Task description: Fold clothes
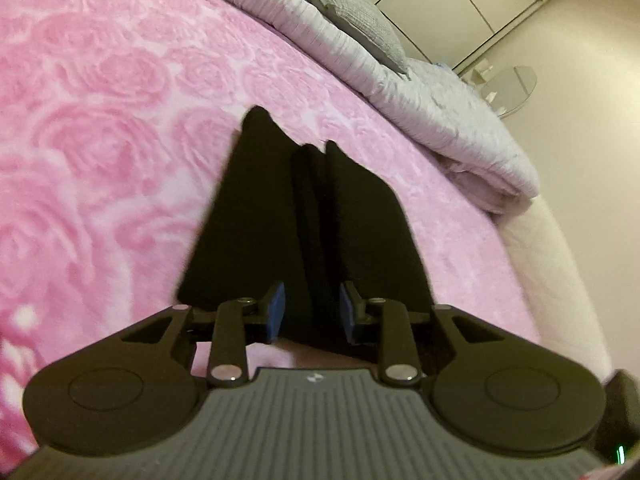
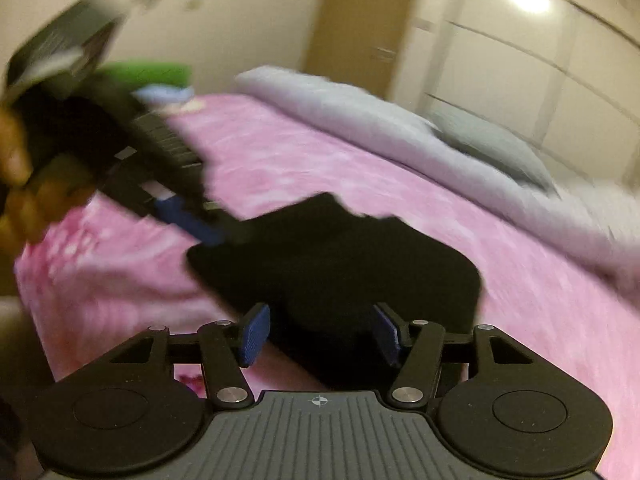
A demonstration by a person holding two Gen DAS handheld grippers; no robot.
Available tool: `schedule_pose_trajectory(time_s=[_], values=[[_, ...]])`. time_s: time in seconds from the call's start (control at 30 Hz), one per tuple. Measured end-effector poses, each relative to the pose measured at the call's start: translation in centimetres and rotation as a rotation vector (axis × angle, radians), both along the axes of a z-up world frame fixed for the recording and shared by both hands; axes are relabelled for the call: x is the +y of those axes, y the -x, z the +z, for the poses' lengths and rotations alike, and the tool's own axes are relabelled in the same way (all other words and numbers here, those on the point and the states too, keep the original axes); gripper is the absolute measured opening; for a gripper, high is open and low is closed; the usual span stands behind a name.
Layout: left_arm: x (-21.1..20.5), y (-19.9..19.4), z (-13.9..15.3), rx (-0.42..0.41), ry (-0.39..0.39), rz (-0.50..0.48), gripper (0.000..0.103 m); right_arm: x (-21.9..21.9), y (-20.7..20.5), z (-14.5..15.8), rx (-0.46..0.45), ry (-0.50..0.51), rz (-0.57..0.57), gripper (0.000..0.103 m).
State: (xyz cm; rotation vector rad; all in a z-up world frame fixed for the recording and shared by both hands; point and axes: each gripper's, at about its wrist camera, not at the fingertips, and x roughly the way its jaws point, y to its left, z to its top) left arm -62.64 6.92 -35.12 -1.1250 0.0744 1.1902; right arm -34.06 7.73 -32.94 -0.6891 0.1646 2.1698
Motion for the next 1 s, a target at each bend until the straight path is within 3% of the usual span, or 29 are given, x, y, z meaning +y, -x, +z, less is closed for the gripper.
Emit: schedule_pose_trajectory(time_s=[0.1, 0.2, 0.27, 0.33, 0.43, 0.63, 0.83, 0.87, 0.9, 0.93, 1.0], values=[[0.4, 0.2, -0.7, -0.141, 0.017, 0.006, 0.032, 3.4, -5.7, 0.2, 0.244, 0.242, -0.287, 0.058], [1.2, 0.5, -2.3, -0.332, 0.06, 0.031, 0.034, 6.4, -11.3, -2.0, 0.566, 0.527, -0.555, 0.058], [2.0, 0.5, -3.1, -0.355, 0.085, 0.05, 0.036, 7.7, -13.7, -3.9, 0.751, 0.68, -0.658, 0.058], [2.7, 0.3, -3.8, -0.364, 0.113, 0.067, 0.038, 8.4, -14.7, -5.1, 0.873, 0.761, -0.694, 0.058], [4.0, 0.1, -4.9, -0.397, 0.147, 0.067, 0.039, 8.7, -14.0, -5.9, 0.928, 0.794, -0.7, 0.058], [7.1, -1.1, -6.1, -0.375, 0.156, 0.031, 0.04, 9.5, -14.0, -6.9, 0.992, 0.804, -0.754, 0.058], [9.1, -2.2, -5.5, -0.285, 0.119, -0.027, 0.038, 10.1, -13.7, -7.0, 0.977, 0.791, -0.798, 0.058], [9.0, -2.4, -5.3, -0.285, 0.094, -0.051, 0.032, 10.2, -13.6, -6.9, 0.971, 0.786, -0.801, 0.058], [9.0, -2.5, -5.2, -0.286, 0.068, -0.075, 0.019, 10.3, -13.5, -6.9, 0.964, 0.782, -0.805, 0.058], [8.9, -2.5, -4.9, -0.283, 0.043, -0.092, 0.015, 10.4, -13.4, -6.8, 0.957, 0.78, -0.804, 0.057], [8.8, -2.2, -4.0, -0.261, -0.007, -0.109, 0.015, 10.3, -13.1, -6.5, 0.947, 0.775, -0.777, 0.044]])
